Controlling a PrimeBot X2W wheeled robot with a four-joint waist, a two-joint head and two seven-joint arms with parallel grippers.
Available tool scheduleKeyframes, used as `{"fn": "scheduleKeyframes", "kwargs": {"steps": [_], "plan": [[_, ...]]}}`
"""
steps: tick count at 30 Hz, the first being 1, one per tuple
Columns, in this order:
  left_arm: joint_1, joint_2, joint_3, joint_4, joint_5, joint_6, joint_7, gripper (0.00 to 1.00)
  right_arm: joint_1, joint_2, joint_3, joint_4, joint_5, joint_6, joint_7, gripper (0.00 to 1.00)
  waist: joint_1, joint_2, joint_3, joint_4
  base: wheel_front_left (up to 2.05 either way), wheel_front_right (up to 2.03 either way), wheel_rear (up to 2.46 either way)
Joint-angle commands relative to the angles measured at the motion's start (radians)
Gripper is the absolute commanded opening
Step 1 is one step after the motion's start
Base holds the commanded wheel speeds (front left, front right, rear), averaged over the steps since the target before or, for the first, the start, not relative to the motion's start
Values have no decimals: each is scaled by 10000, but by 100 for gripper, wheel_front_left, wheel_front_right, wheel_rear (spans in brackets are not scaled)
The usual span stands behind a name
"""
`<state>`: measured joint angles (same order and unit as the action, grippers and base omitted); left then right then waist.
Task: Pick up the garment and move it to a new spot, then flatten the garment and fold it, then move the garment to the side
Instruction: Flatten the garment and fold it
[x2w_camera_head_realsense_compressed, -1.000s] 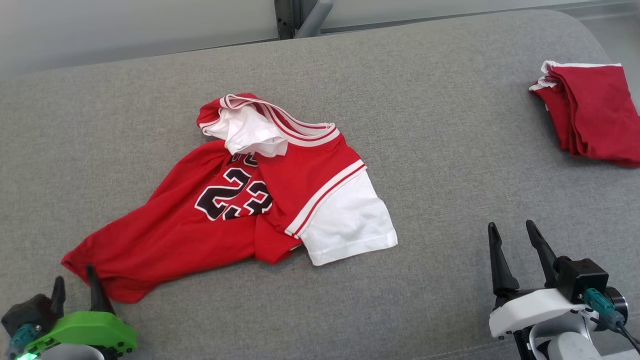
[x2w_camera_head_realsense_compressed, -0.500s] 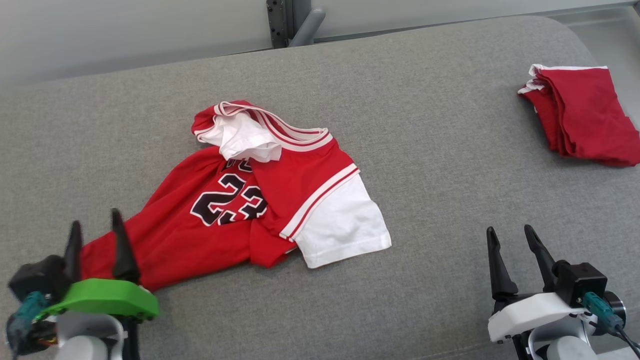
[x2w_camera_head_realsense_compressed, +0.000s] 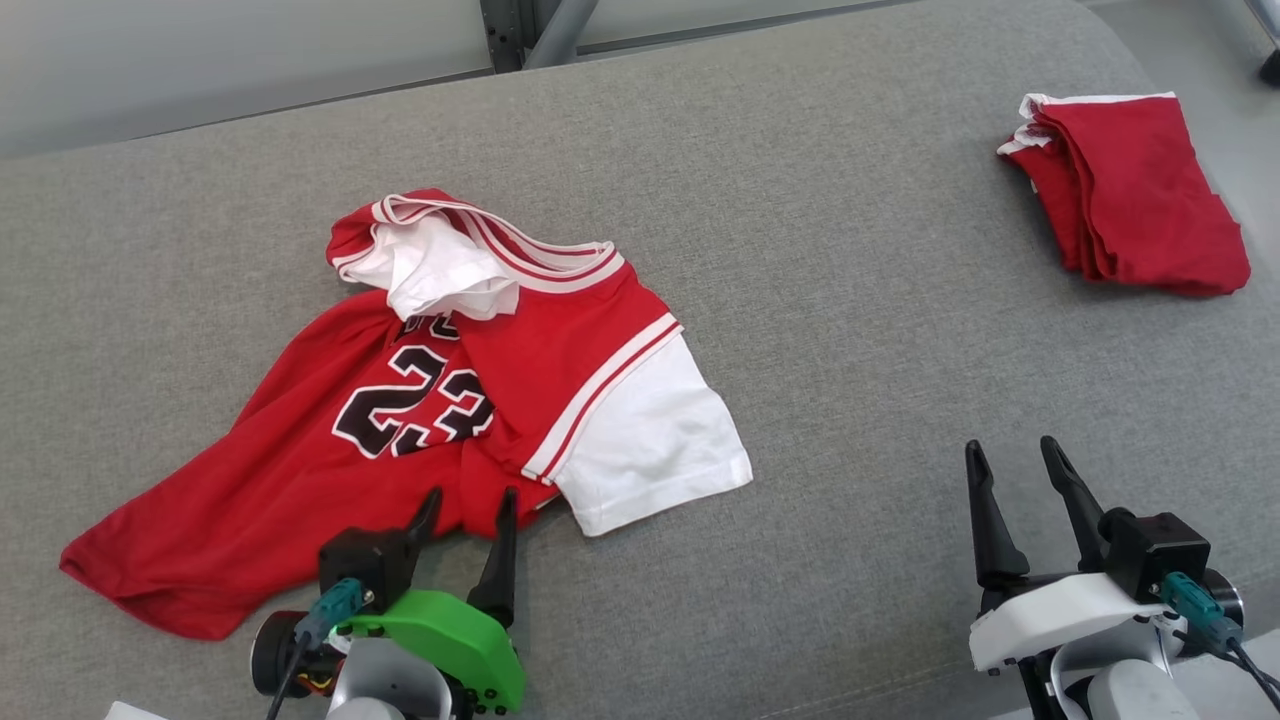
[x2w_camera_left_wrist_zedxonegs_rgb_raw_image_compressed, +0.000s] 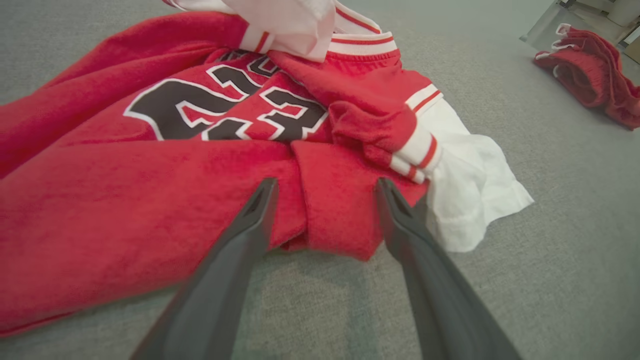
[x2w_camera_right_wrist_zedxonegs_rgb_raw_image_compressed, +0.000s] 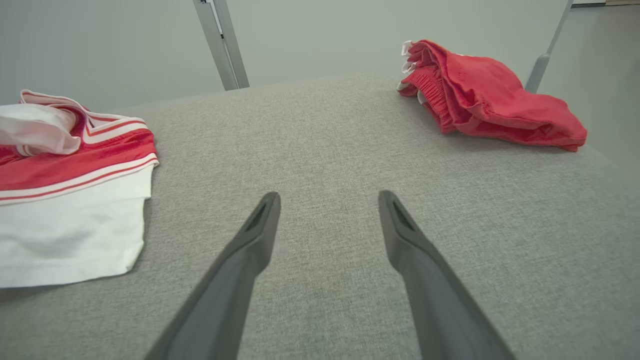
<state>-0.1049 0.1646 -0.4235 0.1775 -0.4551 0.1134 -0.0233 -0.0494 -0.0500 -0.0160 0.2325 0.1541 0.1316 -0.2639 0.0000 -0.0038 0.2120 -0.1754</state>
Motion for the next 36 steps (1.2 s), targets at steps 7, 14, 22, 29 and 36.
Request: {"fn": "scheduleKeyframes", "kwargs": {"steps": [7, 14, 22, 29, 36], "plan": [[98, 163, 175, 129, -228, 11, -52, 100, -20, -12, -61, -11, 13, -19, -7, 100, 0, 38, 162, -187, 0, 0, 0], [-43, 49, 3, 187, -416, -229, 86, 40, -116, -12, -1, 57, 48, -19, -6, 100, 0, 38, 159, -273, 0, 0, 0], [210, 448, 27, -353, -823, -557, 564, 0, 122, -12, -97, 114, 115, -19, -6, 100, 0, 38, -109, -259, 0, 0, 0], [685, 1542, 497, -3043, -1290, -570, 1743, 0, 276, -12, -127, 165, 209, -19, -6, 100, 0, 38, -399, -174, 0, 0, 0], [-12, 3308, 1062, -5524, -2449, -1129, 4361, 0, 73, -9, -95, 119, 324, -19, -6, 100, 0, 38, -240, -96, 0, 0, 0]]}}
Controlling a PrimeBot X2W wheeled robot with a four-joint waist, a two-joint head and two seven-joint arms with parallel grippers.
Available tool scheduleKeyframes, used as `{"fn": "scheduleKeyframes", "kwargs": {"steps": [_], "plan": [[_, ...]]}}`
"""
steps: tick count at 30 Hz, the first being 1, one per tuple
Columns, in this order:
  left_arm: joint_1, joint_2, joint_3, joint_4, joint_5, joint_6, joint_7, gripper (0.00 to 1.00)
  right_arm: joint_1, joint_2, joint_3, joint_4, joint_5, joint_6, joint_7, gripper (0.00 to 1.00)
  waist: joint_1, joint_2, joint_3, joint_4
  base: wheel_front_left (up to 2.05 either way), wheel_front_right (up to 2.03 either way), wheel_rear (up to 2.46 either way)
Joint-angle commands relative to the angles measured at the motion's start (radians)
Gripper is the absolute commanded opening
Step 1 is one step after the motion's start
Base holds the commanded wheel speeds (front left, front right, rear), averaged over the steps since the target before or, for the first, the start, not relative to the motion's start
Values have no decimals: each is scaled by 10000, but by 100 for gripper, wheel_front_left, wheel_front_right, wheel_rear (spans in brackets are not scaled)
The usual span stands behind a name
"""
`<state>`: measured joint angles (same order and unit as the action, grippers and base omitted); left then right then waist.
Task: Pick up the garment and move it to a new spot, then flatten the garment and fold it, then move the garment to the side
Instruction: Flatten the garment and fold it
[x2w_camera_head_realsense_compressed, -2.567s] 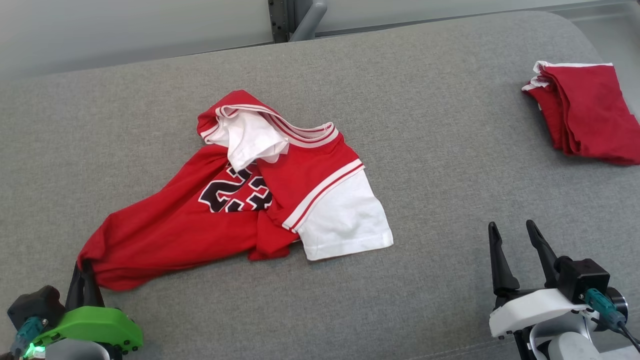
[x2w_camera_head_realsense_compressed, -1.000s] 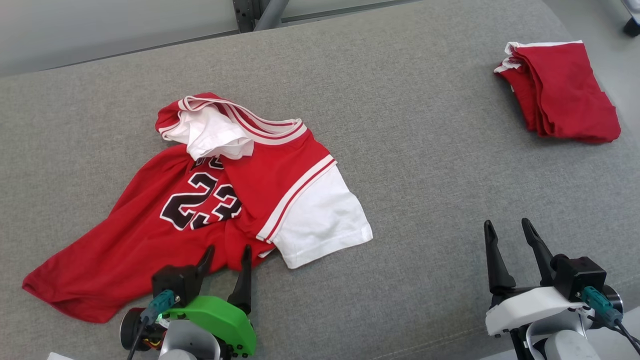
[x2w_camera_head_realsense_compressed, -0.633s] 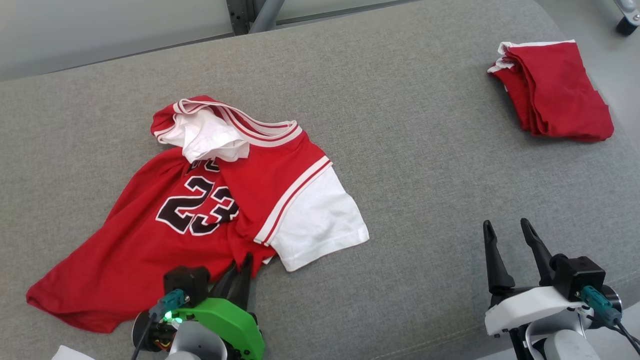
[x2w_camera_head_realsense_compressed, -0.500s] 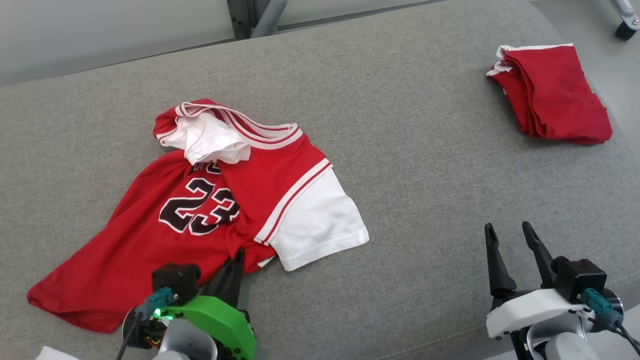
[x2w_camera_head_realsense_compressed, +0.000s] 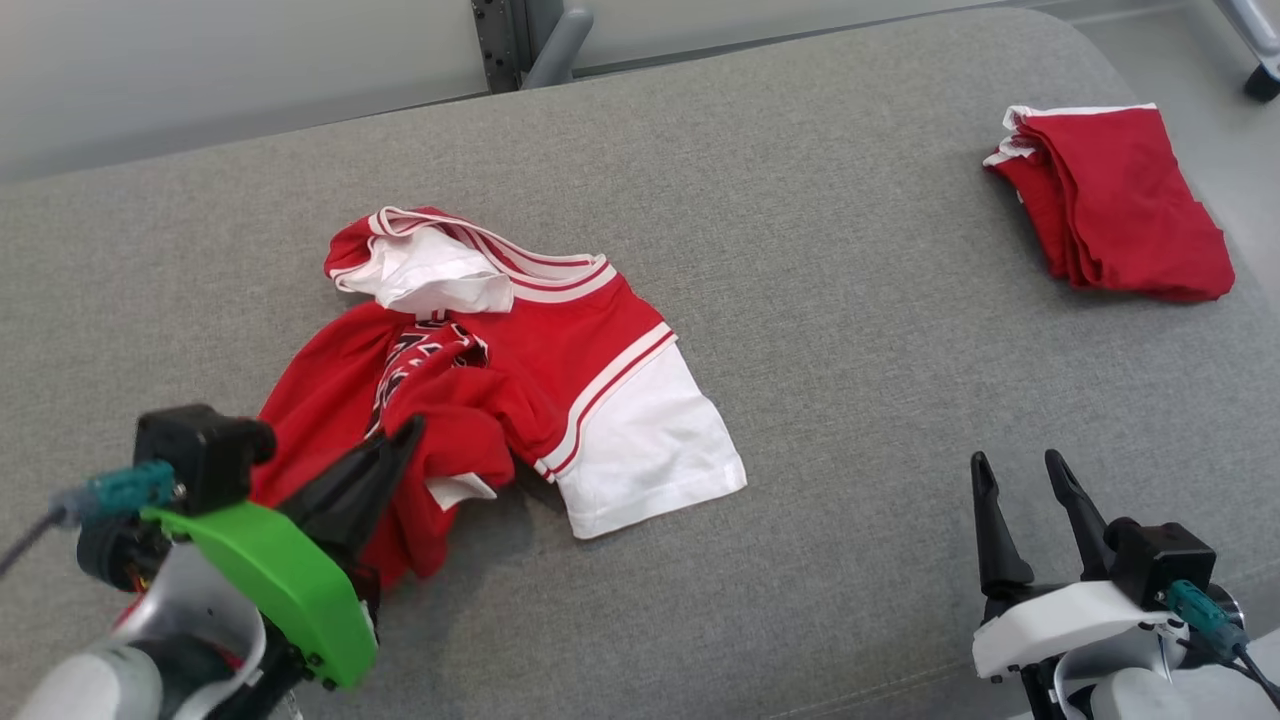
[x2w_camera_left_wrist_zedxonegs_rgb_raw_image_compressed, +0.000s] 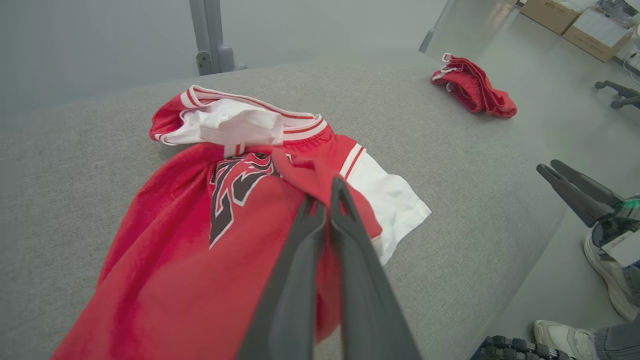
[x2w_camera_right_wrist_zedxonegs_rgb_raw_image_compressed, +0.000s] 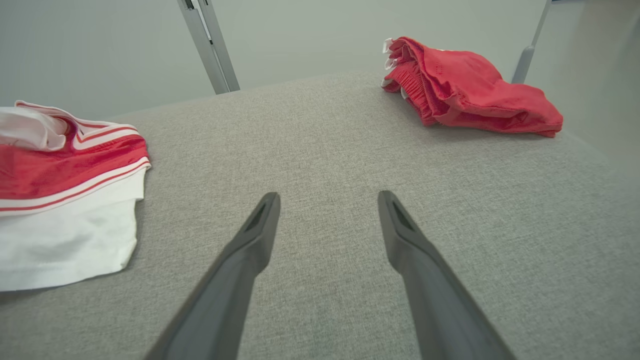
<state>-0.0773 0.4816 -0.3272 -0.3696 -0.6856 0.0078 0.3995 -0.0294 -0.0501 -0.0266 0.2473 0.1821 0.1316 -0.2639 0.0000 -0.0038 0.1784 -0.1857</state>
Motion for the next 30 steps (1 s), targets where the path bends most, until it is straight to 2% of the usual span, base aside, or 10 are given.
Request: {"fn": "scheduleKeyframes", "kwargs": {"steps": [1, 4, 7, 11, 14, 16, 17, 18, 24, 30], "plan": [[-509, 258, 161, -134, -575, -209, 556, 0, -194, -9, 32, -37, 65, -19, -6, 100, 0, 38, 165, -5, 0, 0, 0], [-1473, 799, 715, 251, -1558, -349, 1646, 0, -377, -7, 168, -66, 105, -19, -6, 100, 0, 38, 464, -146, 0, 0, 0], [-2770, 1298, 1318, 1810, -2122, -178, 2509, 0, -656, -9, 307, -54, 197, -19, -6, 100, 0, 38, 992, -501, 0, 0, 0], [-3719, 1607, 1631, 3676, -1739, -50, 2379, 0, -850, -12, 386, 0, 377, -19, -6, 100, 0, 38, 1532, -848, 0, 0, 0], [-4076, 1491, 1719, 4986, -1288, 69, 1693, 0, -886, -7, 431, 36, 493, -19, -6, 100, 0, 38, 1812, -1012, 0, 0, 0], [-4144, 1326, 1655, 5720, -1003, 67, 1119, 28, -862, -9, 411, 58, 519, -19, -6, 100, 0, 38, 1885, -1042, 0, 0, 0], [-4154, 1213, 1646, 6038, -860, 84, 797, 49, -834, -7, 398, 67, 517, -19, -6, 100, 0, 38, 1895, -1036, 0, 0, 0], [-4174, 1092, 1664, 6281, -743, 123, 420, 100, -805, -9, 359, 73, 509, -19, -6, 100, 0, 38, 1892, -1011, 0, 0, 0], [-3778, 347, 1755, 6813, -98, 481, -1845, 100, -586, -9, 155, 121, 228, -19, -6, 100, 0, 38, 1534, -674, 0, 0, 0], [-2563, -567, 1794, 5851, 81, 921, -3652, 100, -321, -15, -8, 42, -196, -19, -6, 100, 0, 38, 973, 57, 0, 0, 0]]}}
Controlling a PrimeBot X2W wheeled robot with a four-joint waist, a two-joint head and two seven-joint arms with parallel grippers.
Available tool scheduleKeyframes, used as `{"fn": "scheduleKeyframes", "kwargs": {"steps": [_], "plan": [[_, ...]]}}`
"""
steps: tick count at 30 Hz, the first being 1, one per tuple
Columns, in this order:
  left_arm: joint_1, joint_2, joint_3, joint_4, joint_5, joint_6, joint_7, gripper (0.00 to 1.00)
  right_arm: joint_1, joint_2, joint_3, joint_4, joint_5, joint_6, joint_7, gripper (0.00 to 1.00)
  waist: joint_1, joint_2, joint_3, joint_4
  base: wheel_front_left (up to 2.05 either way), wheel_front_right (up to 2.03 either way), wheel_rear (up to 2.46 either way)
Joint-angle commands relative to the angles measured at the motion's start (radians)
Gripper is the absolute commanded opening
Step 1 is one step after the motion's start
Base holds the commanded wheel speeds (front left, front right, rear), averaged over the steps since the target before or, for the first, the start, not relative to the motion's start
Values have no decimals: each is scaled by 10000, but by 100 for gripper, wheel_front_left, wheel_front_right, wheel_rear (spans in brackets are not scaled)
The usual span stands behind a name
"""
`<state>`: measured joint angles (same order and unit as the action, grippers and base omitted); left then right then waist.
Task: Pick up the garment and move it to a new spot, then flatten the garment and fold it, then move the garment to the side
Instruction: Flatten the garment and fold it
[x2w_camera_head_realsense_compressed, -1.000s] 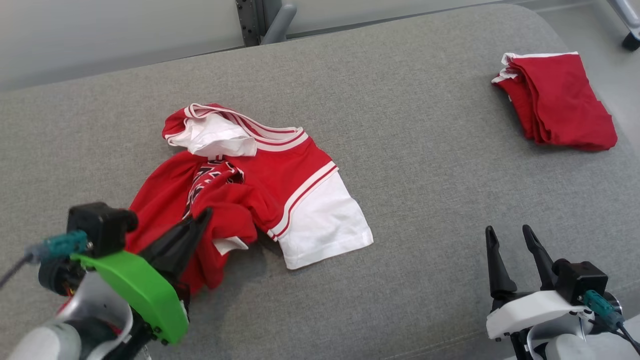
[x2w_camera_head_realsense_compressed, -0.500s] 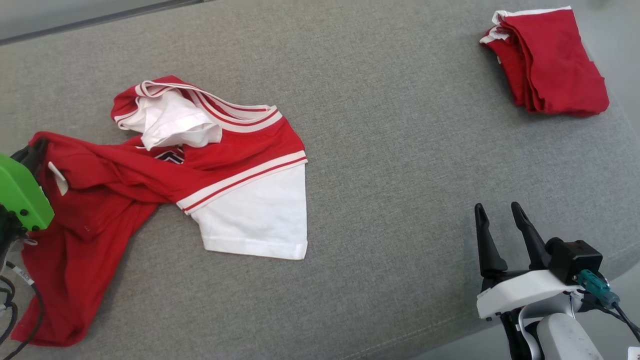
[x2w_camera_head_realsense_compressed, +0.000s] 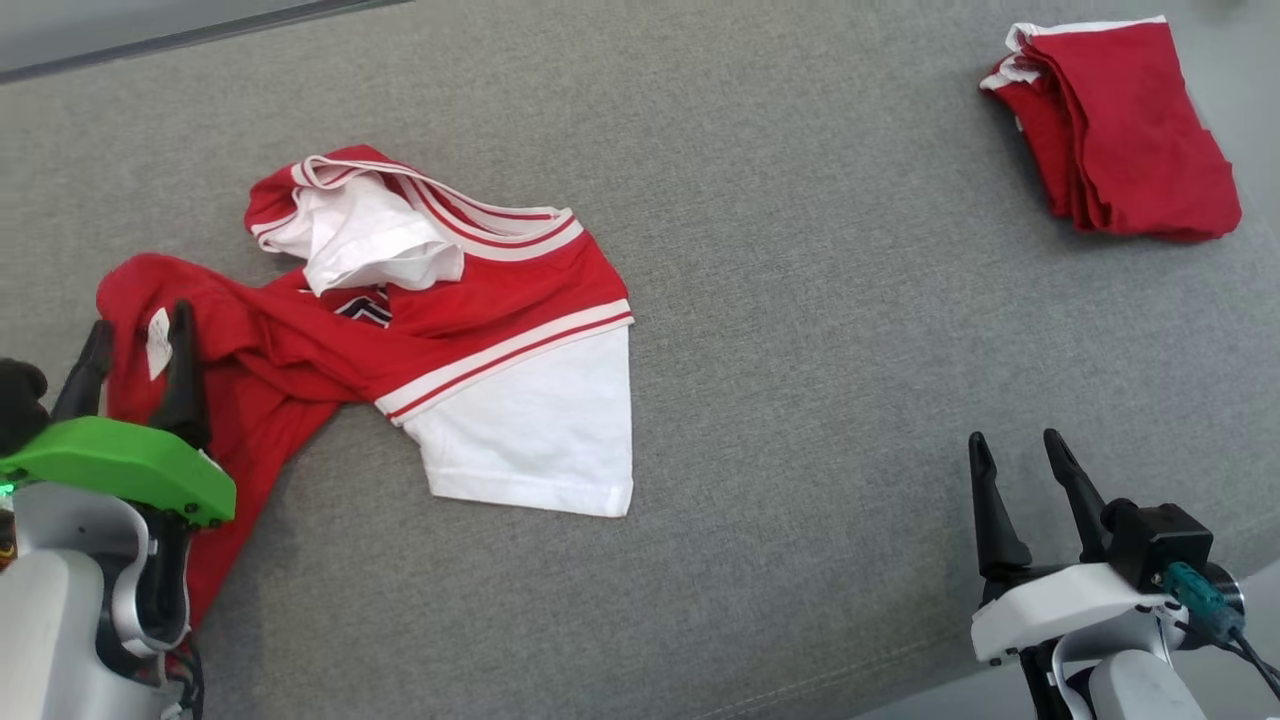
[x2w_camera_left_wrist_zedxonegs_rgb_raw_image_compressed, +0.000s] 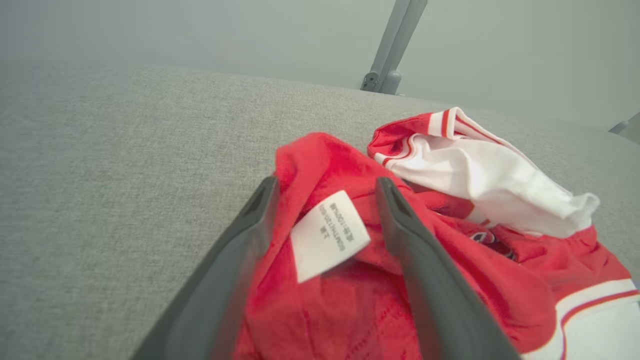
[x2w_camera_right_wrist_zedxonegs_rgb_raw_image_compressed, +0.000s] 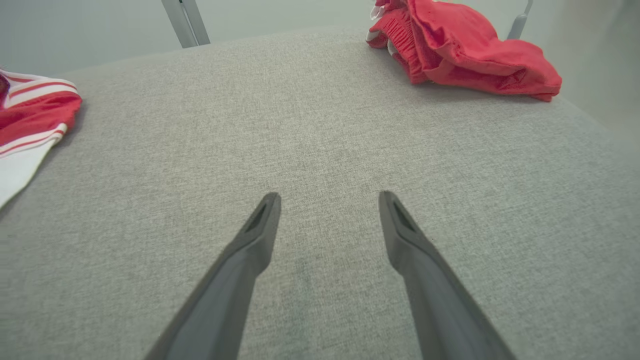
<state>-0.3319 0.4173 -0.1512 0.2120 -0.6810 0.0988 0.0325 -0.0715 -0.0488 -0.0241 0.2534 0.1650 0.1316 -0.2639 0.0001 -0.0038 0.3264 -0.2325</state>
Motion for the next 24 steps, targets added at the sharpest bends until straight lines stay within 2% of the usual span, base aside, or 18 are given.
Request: {"fn": "scheduleKeyframes", "kwargs": {"steps": [1, 4, 8, 12, 20, 24], "plan": [[236, -37, 54, -187, 53, 102, -147, 100, 115, -30, -44, -31, -96, -19, -6, 100, -1, 38, -599, 626, 0, 0, 0], [988, -321, -6, -881, 4, 361, -294, 100, 151, -28, -102, -79, -259, -19, -6, 100, -1, 38, -795, 902, 0, 0, 0], [1662, -388, -153, -1400, -36, 584, -84, 100, 176, -22, -44, -94, -312, -19, -6, 100, -1, 38, -866, 1124, 0, 0, 0], [1794, -482, -308, -1440, -189, 522, 143, 100, 174, -27, 82, -106, -287, -19, -6, 100, -1, 38, -777, 1162, 0, 0, 0], [943, -638, -575, -877, -372, 270, 502, 100, 7, -25, 90, -86, -300, -19, -6, 100, -1, 38, -485, 918, 0, 0, 0], [785, -560, -596, -428, -402, 353, 684, 100, -46, -25, 89, -83, -217, -19, -6, 100, -1, 38, -402, 716, 0, 0, 0]]}}
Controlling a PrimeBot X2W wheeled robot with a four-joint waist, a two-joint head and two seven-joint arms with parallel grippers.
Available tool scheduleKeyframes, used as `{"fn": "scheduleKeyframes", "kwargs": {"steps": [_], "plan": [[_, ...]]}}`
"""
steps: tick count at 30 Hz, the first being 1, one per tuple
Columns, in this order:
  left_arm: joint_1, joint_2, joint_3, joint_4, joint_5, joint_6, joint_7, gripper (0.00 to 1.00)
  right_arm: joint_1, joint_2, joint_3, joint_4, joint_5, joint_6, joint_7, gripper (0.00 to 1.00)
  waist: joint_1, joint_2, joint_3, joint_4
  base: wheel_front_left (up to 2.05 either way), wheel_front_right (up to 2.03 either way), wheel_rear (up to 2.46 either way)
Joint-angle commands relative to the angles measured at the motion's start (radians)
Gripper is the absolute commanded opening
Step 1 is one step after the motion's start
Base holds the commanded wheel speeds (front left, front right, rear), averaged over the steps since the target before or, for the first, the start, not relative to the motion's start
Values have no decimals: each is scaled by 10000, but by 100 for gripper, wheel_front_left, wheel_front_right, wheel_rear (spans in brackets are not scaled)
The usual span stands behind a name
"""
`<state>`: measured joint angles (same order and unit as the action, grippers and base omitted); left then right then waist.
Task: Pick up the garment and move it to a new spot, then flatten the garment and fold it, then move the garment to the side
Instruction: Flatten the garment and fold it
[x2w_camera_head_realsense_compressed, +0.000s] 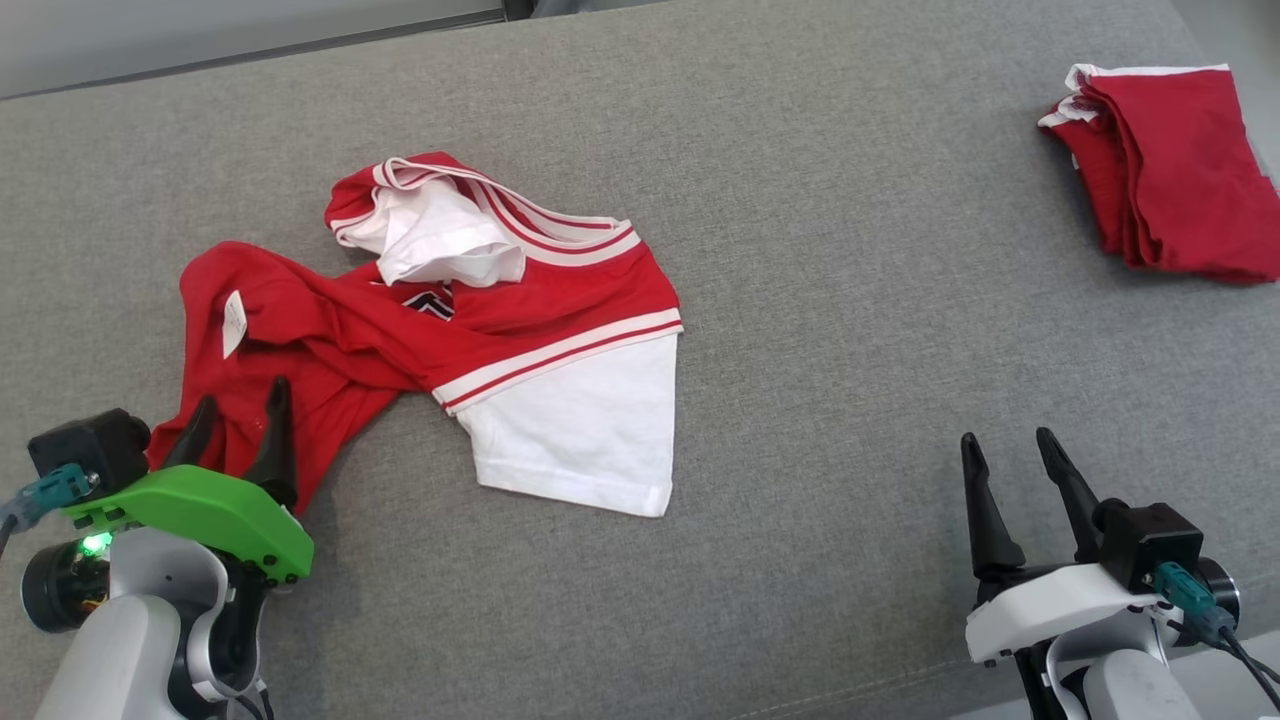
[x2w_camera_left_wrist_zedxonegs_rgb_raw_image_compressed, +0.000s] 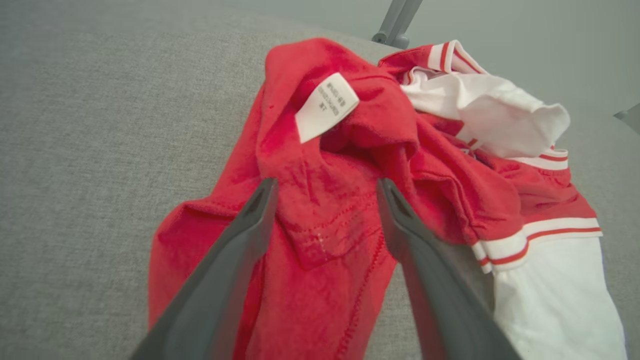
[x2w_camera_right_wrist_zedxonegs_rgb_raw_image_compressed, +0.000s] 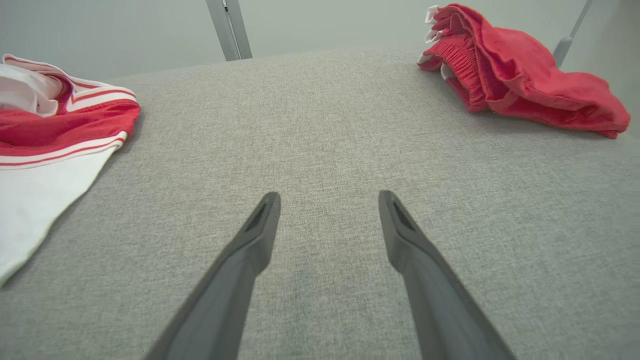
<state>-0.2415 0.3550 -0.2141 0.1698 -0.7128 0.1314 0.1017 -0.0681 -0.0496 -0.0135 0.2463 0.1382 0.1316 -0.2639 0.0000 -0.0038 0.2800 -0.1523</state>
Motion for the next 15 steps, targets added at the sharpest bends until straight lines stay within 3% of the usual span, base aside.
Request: {"fn": "scheduleKeyframes", "kwargs": {"steps": [1, 5, 6, 7, 8, 9, 10, 15], "plan": [[-131, 98, 58, 111, -89, 52, 8, 100, -89, -16, -13, -14, 70, -19, -6, 100, 0, 38, 80, -131, 0, 0, 0], [-183, 170, 107, 392, -132, 20, -21, 99, -78, -14, -52, -57, 102, -19, -6, 100, 0, 38, 169, -215, 0, 0, 0], [-204, 177, 113, 430, -134, 3, -34, 89, -78, -16, -69, -61, 101, -19, -6, 100, 0, 38, 189, -216, 0, 0, 0], [-227, 186, 96, 473, -126, -44, -14, 68, -83, -16, -81, -61, 104, -19, -6, 100, 0, 38, 206, -211, 0, 0, 0], [-255, 167, 90, 525, -152, -70, 19, 38, -94, -14, -88, -62, 111, -19, -6, 100, 0, 38, 224, -202, 0, 0, 0], [-287, 148, 81, 588, -177, -98, 33, 22, -110, -14, -97, -59, 117, -19, -6, 100, 0, 38, 238, -191, 0, 0, 0], [-330, 136, 65, 651, -189, -143, 29, 0, -134, -16, -94, -51, 125, -19, -6, 100, 0, 38, 252, -180, 0, 0, 0], [-512, 118, 11, 899, -176, -287, -104, 0, -194, -16, -56, -32, 156, -19, -6, 100, 0, 38, 264, -138, 0, 0, 0]]}}
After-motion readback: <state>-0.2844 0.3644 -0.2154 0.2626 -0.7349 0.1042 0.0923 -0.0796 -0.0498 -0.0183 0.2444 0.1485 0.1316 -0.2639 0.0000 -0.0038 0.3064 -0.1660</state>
